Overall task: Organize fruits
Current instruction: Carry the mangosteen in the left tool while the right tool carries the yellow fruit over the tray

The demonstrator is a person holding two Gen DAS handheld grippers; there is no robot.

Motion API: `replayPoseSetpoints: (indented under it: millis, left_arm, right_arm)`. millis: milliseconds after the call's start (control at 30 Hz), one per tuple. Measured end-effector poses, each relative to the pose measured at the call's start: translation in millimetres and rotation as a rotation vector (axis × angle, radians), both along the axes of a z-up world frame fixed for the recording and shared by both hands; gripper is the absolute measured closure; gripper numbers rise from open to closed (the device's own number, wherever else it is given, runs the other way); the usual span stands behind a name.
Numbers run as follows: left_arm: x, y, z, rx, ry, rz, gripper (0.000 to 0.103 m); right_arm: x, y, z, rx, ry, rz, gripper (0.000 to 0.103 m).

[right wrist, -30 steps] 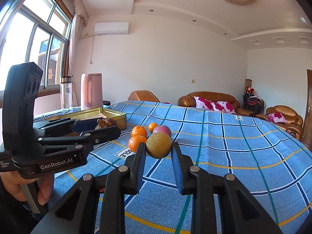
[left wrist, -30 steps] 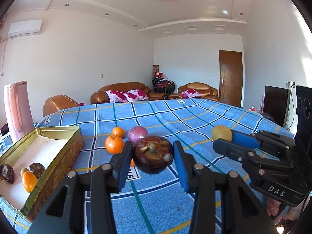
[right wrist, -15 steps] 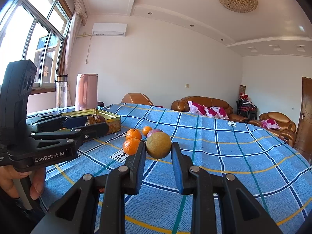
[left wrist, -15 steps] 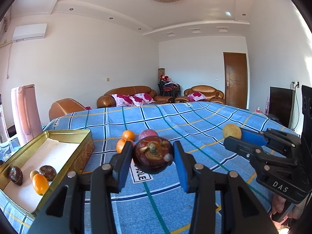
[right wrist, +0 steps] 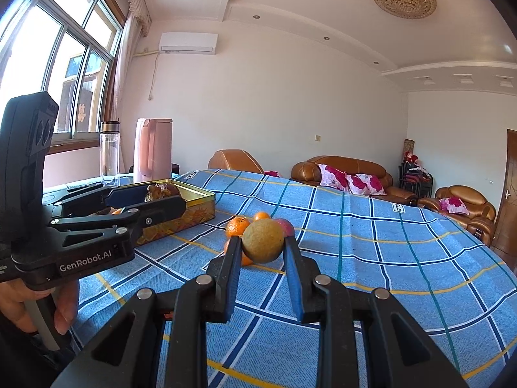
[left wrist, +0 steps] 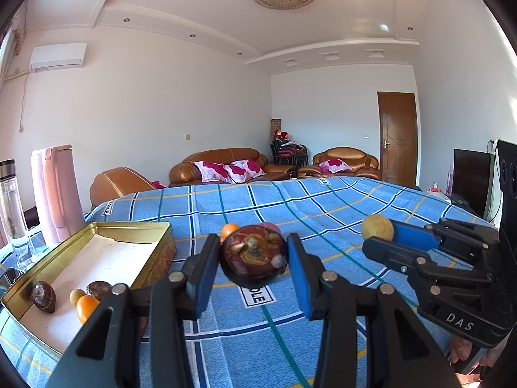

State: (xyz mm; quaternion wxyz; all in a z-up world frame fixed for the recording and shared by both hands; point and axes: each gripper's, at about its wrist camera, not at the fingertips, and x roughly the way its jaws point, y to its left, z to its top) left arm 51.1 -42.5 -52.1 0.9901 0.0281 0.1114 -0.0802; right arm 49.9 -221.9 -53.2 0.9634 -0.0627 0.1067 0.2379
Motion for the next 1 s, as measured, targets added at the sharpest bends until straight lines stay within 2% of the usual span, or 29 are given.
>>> replayPoseSetpoints:
  millis: [400,1000]
  left_arm:
    - [0,15,4,0.013,0.017,0.046,0.059]
    - [5,52,10,-0.017,0.044,0.137,0.059]
  right_arm:
    - [3,21,8,-0.019,0.009,0.04,0.075]
    - [8,64,32,-0.069,-0.017,0.11,0.075]
